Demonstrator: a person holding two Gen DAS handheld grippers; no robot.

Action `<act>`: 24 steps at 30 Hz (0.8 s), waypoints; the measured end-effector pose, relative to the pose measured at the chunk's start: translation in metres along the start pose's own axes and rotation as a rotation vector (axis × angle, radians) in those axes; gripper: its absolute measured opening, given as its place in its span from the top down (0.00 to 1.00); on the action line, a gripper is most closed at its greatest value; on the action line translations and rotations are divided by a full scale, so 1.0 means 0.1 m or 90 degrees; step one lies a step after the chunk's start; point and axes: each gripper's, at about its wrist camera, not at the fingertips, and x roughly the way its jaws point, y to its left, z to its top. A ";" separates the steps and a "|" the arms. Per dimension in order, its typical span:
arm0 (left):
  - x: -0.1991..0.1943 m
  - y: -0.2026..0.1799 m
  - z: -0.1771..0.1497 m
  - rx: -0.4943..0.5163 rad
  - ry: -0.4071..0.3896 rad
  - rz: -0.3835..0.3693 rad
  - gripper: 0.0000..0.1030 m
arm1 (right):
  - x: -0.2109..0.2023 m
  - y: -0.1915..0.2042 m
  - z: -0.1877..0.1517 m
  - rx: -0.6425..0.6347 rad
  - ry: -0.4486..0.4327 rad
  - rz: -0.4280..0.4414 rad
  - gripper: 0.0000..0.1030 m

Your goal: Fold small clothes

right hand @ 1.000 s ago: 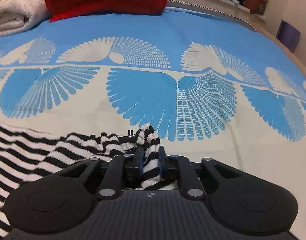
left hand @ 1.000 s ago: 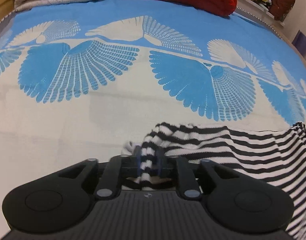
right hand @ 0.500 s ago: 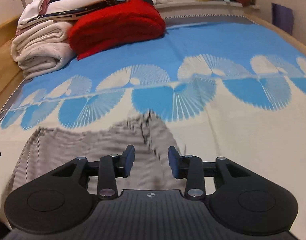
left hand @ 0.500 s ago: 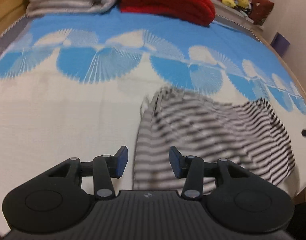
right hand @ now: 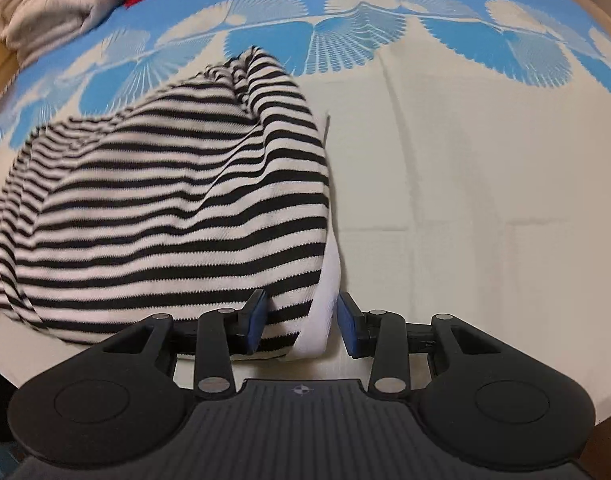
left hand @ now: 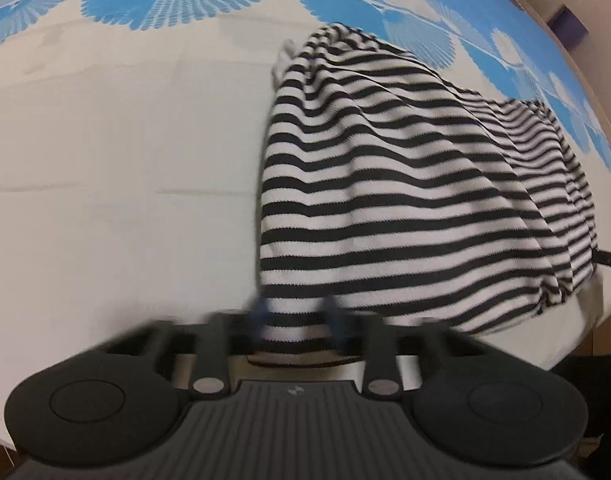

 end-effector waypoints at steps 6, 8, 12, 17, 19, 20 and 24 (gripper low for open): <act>-0.55 0.18 -0.04 -0.023 -0.185 -0.045 0.98 | -0.18 0.03 0.03 -0.008 -0.053 0.034 0.94; -0.64 0.32 -0.09 -0.057 -0.200 -0.031 0.98 | -0.38 -0.08 0.08 0.044 -0.110 0.066 0.94; -0.33 0.38 -0.16 -0.041 -0.069 0.020 0.97 | -0.43 -0.26 0.03 0.074 -0.095 0.021 0.95; -0.08 0.19 -0.21 0.045 0.017 0.069 0.91 | -0.10 -0.11 -0.08 -0.017 0.025 -0.036 0.95; -0.17 0.19 -0.16 0.035 -0.017 0.079 0.85 | -0.08 -0.07 -0.08 -0.028 0.031 -0.042 0.93; -0.23 0.16 -0.12 0.031 -0.041 0.080 0.77 | -0.11 -0.07 -0.05 -0.023 0.022 -0.043 0.92; -0.42 0.05 -0.01 0.016 -0.127 0.002 0.70 | -0.32 -0.04 0.04 -0.013 -0.078 -0.060 0.83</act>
